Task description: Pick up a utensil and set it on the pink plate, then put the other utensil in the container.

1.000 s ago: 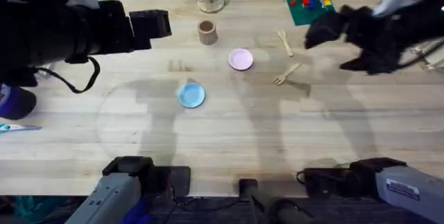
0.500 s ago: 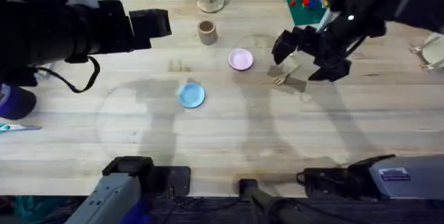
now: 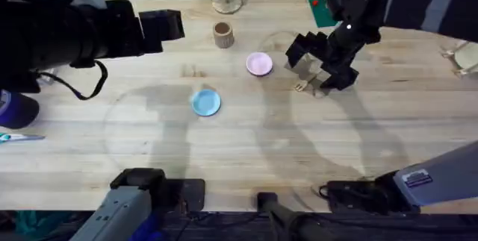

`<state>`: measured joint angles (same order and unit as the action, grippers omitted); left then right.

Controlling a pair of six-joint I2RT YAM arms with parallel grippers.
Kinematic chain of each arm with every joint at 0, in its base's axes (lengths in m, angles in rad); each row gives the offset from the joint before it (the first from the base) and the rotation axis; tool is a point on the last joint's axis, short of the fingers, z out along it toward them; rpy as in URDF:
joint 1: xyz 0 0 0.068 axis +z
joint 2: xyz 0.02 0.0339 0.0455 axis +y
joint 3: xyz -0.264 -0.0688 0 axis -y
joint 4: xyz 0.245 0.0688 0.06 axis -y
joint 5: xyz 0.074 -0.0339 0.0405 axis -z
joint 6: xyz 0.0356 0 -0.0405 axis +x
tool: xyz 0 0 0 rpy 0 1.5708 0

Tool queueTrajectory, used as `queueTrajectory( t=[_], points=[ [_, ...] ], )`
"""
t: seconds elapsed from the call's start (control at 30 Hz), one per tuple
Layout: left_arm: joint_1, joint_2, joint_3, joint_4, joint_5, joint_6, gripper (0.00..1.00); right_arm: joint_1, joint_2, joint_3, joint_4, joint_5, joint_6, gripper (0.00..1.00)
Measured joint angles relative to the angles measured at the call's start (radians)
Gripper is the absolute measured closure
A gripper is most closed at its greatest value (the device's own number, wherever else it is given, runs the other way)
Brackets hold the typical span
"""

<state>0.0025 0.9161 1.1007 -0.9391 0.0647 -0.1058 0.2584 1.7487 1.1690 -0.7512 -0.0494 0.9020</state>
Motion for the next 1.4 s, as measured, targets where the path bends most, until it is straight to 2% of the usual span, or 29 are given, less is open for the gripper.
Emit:
queueTrajectory(
  t=[0.27,0.37,0.57,0.67,0.97,1.07,1.4],
  points=[
    [0.000,0.000,0.000,0.000,0.000,0.000,0.008,0.020,0.012,0.002,0.017,0.038,0.039,0.007],
    [0.000,0.000,0.000,0.000,0.000,0.000,0.008,0.032,0.020,0.009,0.015,0.051,0.041,0.070],
    [0.000,0.000,0.000,0.000,0.000,0.000,0.008,0.051,0.037,0.019,0.008,0.067,0.042,0.380],
    [0.000,0.000,0.000,0.000,0.000,0.000,0.008,0.061,0.041,0.020,0.012,0.071,0.045,0.616],
    [0.000,0.000,0.000,0.000,0.000,0.000,0.008,0.067,0.047,0.022,0.017,0.069,0.044,0.880],
    [0.000,0.000,0.000,0.000,0.000,0.000,0.008,0.067,0.047,0.024,0.019,0.068,0.045,0.938],
    [0.000,0.000,0.000,0.000,0.000,0.000,0.008,0.066,0.047,0.026,0.025,0.033,0.044,0.965]
  ],
)
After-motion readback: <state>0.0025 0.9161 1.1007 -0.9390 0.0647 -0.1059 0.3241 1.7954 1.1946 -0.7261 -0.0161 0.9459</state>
